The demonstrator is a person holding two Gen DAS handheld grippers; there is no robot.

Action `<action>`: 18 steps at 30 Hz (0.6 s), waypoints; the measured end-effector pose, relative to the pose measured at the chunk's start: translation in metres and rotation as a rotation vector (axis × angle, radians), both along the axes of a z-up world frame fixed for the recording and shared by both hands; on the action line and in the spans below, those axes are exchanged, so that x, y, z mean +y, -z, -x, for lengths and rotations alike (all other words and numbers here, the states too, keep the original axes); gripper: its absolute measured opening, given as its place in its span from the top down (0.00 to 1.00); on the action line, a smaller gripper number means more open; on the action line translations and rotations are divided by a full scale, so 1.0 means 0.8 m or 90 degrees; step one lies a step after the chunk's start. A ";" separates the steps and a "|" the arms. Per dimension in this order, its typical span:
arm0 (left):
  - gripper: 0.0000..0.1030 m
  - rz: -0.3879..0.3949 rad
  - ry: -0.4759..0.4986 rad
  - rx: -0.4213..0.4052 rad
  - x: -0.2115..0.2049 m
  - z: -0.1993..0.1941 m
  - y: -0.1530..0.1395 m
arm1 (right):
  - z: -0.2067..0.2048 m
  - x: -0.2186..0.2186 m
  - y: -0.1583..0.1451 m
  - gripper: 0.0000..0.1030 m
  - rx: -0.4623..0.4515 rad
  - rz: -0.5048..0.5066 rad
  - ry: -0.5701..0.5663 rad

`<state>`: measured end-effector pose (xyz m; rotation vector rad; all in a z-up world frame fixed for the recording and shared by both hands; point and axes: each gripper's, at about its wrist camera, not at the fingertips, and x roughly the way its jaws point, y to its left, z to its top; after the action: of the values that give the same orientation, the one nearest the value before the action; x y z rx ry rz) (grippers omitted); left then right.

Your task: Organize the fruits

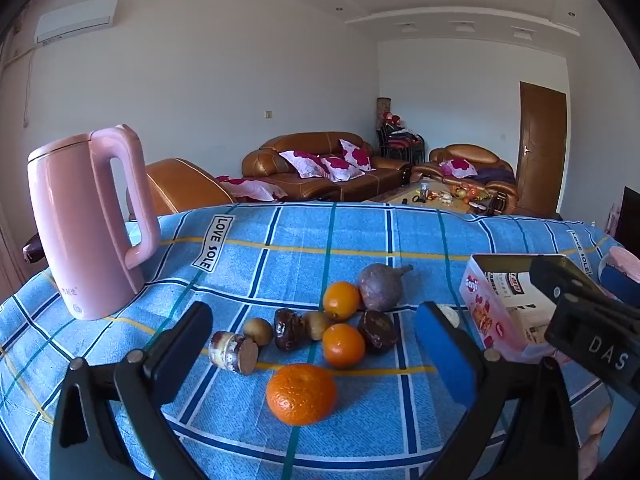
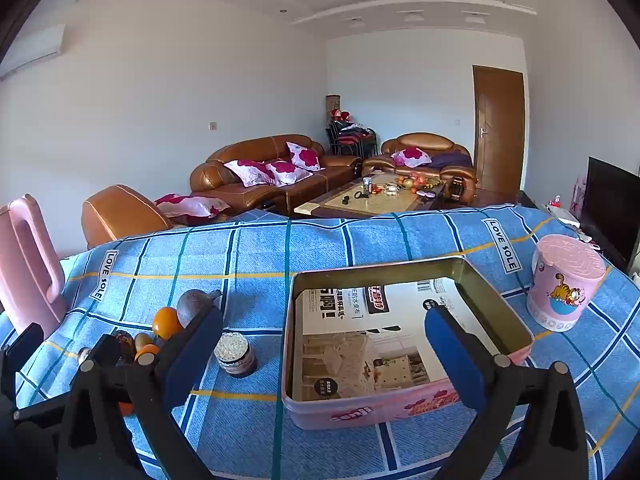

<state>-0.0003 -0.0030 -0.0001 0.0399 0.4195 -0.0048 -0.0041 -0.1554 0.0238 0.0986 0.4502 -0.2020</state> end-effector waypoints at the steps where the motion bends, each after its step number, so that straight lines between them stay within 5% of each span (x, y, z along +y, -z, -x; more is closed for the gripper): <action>1: 0.00 -0.006 -0.003 -0.002 -0.002 0.001 0.000 | 0.000 0.000 0.000 0.01 0.002 -0.001 0.000; 18: 0.00 0.036 0.034 0.006 0.001 0.009 0.000 | 0.000 -0.001 0.001 0.01 0.000 -0.002 0.001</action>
<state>-0.0078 -0.0019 0.0003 -0.0052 0.4280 -0.0699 -0.0040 -0.1565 0.0230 0.1015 0.4498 -0.2033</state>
